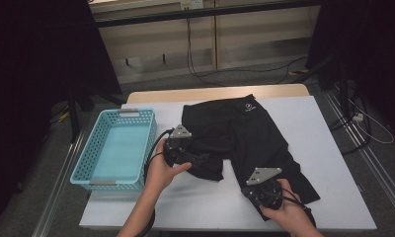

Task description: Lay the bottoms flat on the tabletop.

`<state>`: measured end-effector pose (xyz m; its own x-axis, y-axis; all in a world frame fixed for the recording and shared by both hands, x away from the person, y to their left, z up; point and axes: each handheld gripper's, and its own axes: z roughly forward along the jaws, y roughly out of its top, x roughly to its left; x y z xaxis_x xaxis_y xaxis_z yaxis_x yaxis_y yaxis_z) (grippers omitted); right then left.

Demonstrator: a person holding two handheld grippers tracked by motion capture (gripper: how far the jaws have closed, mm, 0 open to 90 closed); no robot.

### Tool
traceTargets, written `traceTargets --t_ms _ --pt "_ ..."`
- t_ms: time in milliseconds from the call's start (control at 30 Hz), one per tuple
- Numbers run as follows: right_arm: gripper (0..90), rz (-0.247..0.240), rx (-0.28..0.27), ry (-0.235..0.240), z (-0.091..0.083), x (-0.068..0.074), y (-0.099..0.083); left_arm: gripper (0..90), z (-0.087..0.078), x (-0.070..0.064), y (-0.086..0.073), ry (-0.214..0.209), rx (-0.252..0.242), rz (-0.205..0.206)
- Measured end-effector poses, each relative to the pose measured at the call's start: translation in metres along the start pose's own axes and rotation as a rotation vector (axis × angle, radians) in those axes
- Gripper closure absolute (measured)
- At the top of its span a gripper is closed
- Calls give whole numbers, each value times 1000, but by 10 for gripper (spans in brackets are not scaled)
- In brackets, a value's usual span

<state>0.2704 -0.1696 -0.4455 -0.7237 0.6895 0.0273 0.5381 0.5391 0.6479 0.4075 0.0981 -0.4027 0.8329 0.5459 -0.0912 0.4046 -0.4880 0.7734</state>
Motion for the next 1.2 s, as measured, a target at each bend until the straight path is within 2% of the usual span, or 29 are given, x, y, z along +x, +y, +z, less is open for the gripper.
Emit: traceTargets --t_ms 67,167,267,367,433,533,567,767,933,1033,1100,1200 --pt "893 24 -18 34 -1 0 0 130 -1 0 0 1 -3 -4" --pt "737 36 -48 14 -4 -5 1 131 -2 1 1 3 -7 -1" --pt "660 66 -75 -41 -14 -20 0 130 -2 1 1 2 -7 -1" --pt "615 103 -87 -132 -28 -41 -7 130 -3 2 1 3 -6 2" --pt "576 138 -88 -190 -37 -57 -16 130 -3 2 0 5 -5 1" --pt "507 174 -67 -248 -44 -76 -27 127 -3 3 1 9 -4 7" --pt "508 192 -53 -261 -46 -82 -31 126 -3 2 1 9 -4 5" --pt "514 265 -61 -323 -60 -107 -50 124 -2 2 1 6 -3 3" --pt "557 317 -42 -335 -65 -118 -67 123 -2 3 0 10 -4 1" --pt "608 341 -29 -319 -67 -119 -77 123 -2 3 0 11 -7 -3" --pt "645 357 -48 -305 -69 -119 -82 123 -1 2 1 9 -5 -2" --pt "751 372 -43 -275 -72 -118 -84 123 -1 2 1 9 -4 0"
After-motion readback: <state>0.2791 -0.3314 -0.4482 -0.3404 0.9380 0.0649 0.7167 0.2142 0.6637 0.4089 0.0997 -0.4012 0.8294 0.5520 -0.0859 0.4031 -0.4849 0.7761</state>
